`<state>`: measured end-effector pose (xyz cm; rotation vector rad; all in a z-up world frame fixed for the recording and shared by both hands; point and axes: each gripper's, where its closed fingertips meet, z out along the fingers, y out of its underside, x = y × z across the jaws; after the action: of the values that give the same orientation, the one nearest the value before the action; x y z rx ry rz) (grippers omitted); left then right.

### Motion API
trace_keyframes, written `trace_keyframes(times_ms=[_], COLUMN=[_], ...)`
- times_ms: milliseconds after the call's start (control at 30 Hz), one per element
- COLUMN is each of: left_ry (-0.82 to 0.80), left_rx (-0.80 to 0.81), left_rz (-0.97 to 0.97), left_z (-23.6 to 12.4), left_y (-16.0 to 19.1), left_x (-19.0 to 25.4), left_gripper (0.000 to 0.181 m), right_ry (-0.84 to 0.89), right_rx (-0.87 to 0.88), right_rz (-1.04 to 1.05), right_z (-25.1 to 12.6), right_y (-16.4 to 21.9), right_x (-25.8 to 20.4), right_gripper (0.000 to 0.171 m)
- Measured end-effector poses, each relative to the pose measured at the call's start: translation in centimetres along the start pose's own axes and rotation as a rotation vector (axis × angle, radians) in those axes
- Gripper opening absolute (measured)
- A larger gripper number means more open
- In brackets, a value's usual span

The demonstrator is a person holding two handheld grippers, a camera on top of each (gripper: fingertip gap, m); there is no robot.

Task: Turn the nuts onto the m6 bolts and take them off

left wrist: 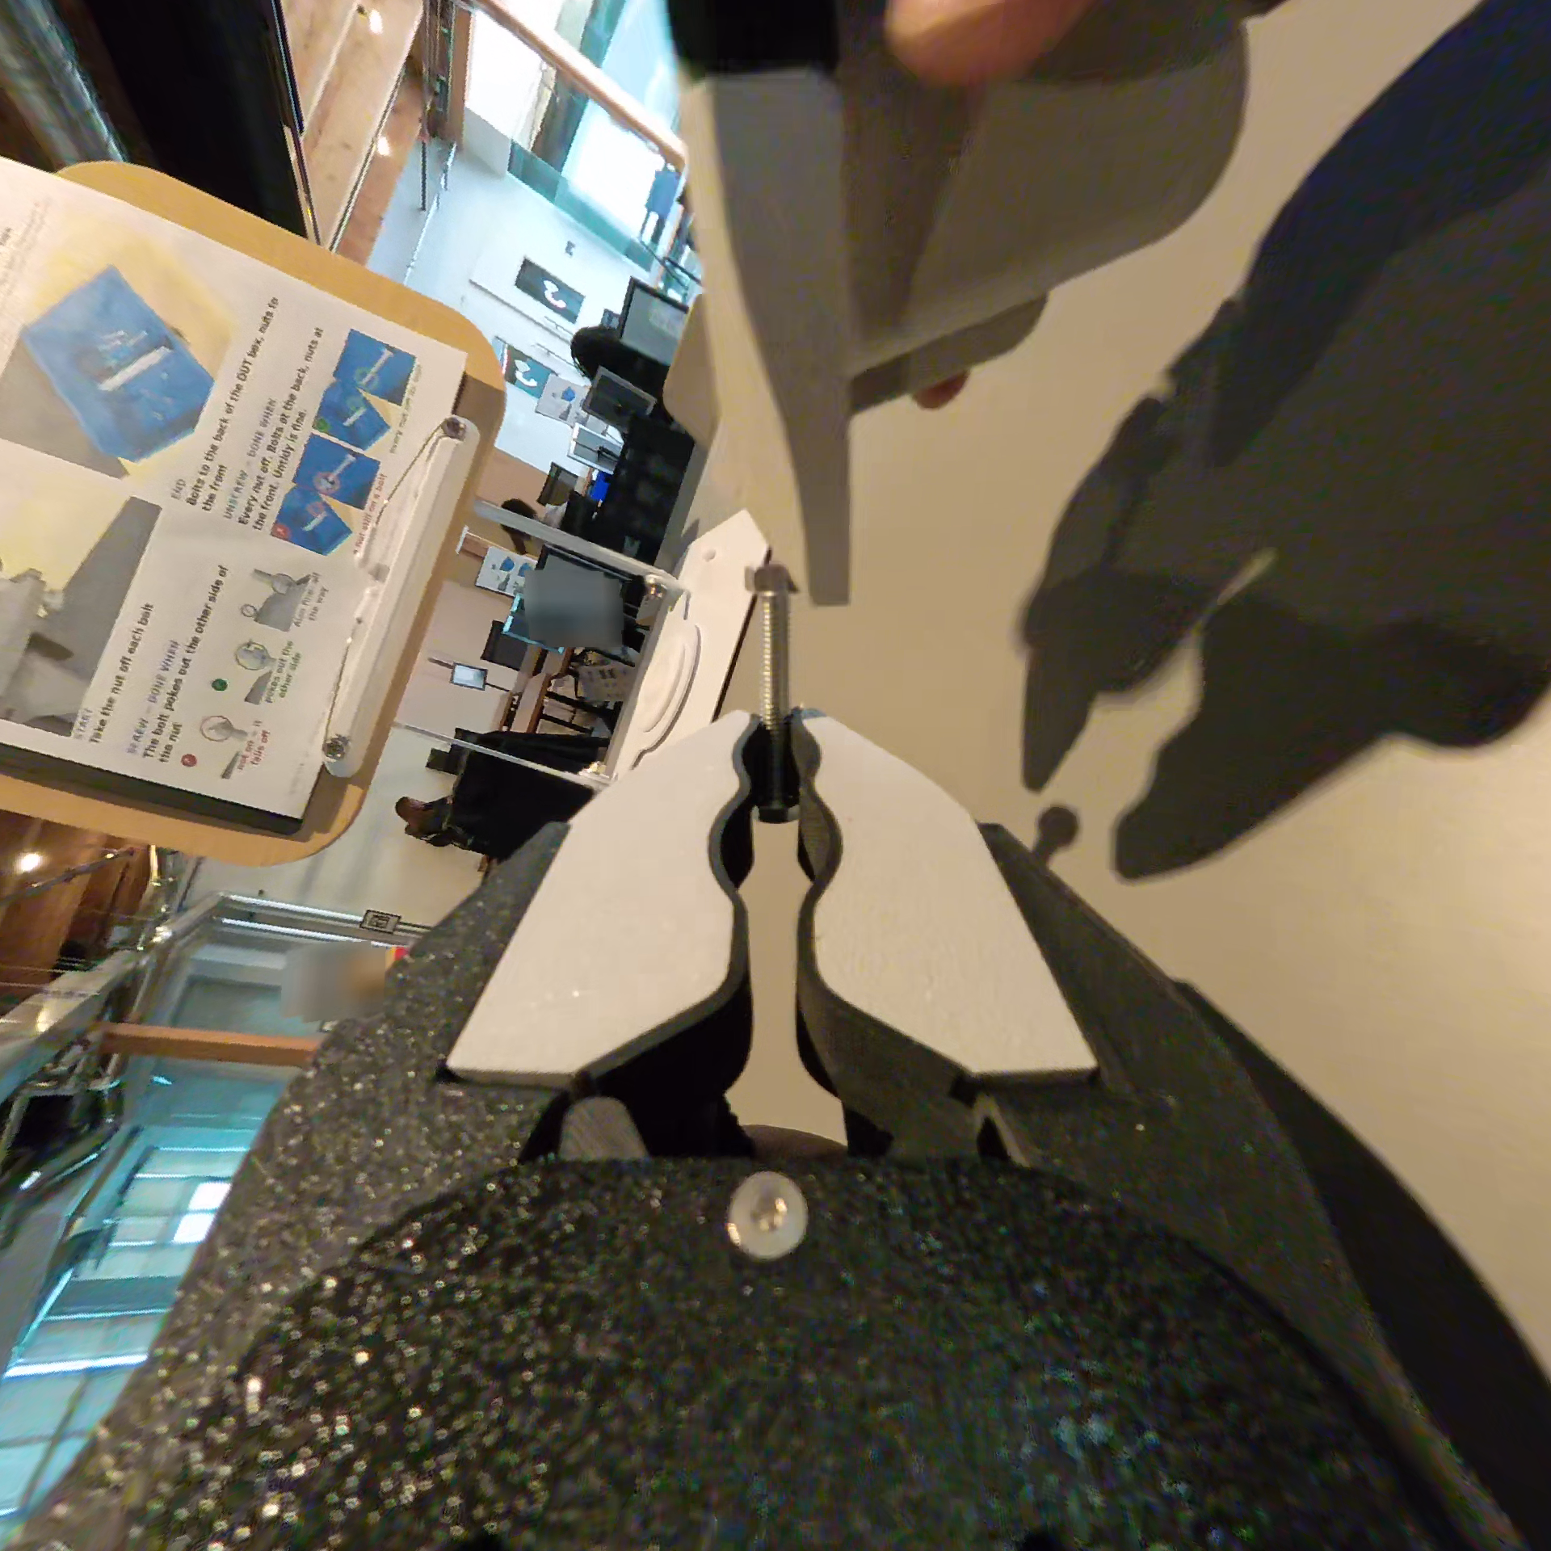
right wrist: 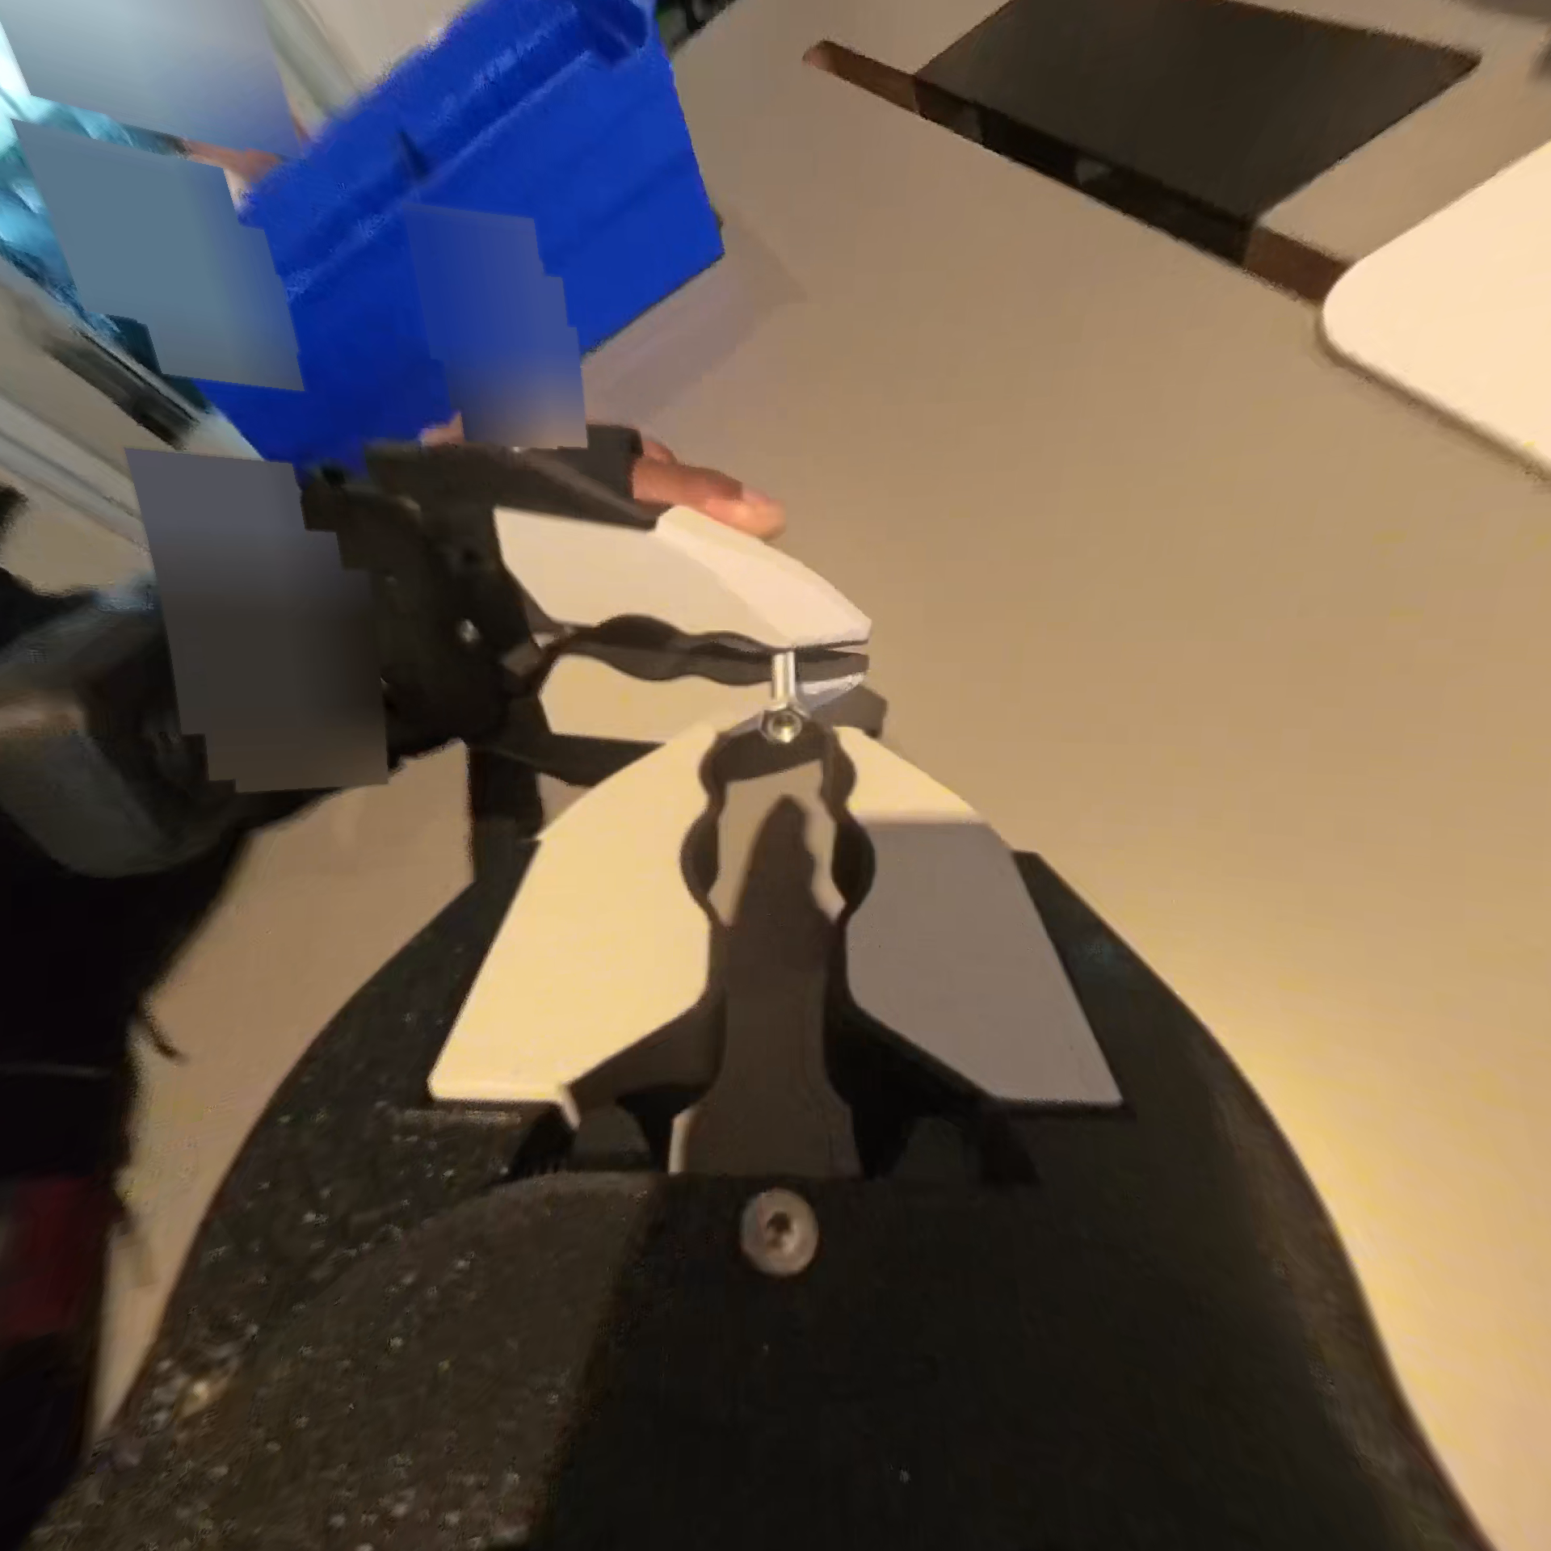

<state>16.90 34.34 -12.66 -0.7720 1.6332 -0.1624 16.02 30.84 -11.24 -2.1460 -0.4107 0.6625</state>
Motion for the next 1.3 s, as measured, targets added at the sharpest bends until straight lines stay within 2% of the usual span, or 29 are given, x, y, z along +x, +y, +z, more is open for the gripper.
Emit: trace_keyframes(times_ms=[100, 267, 500, 633, 800, 900, 967, 1067, 1167, 1300], left_ry=[0.014, 0.052, 0.064, 0.05, 0.007, 0.013, 0.027, 0.05, 0.075, 0.11], left_rx=[0.01, 0.036, 0.047, 0.033, 0.001, 0.017, 0.029, 0.048, 0.052, 0.06], left_rz=[-0.044, -0.075, -0.067, -0.016, 0.099, 0.044, -0.012, -0.088, -0.117, -0.104], left_z=[0.0, 0.0, -0.1, -0.1, -0.3, -0.2, -0.2, -0.2, -0.1, 0.0], left_y=[0.1, -0.2, -0.4, -0.2, 0.0, -0.2, -0.2, 0.0, 0.2, -0.1], left_x=[0.0, 0.4, 0.7, 0.7, 0.5, 0.4, 0.4, 0.2, 0.5, 1.2], left_gripper=[0.005, 0.005, 0.005, 0.005, 0.005, 0.005, 0.005, 0.005, 0.005, 0.005], right_ry=[0.147, 0.301, 0.323, 0.279, 0.024, -0.105, -0.079, 0.092, 0.197, 0.235], right_rx=[-0.044, -0.079, -0.043, -0.077, -0.024, 0.038, 0.024, -0.009, 0.023, 0.023], right_rz=[-0.277, -0.618, -0.707, -0.555, 0.101, 0.228, 0.128, -0.231, -0.562, -0.689], right_z=[-0.3, -0.2, -0.2, 0.1, 0.4, 0.3, 0.1, -0.5, -1.0, -0.9], right_y=[0.0, 0.0, -0.5, 0.0, 0.4, 0.0, 0.0, 0.0, -0.5, -0.3], right_x=[0.4, 0.7, 0.1, 0.3, -0.1, -0.4, -0.1, 0.8, 0.3, 0.2], right_gripper=[0.03, 0.028, 0.017, 0.01, 0.01, 0.012, 0.03, 0.041, 0.035, 0.031])
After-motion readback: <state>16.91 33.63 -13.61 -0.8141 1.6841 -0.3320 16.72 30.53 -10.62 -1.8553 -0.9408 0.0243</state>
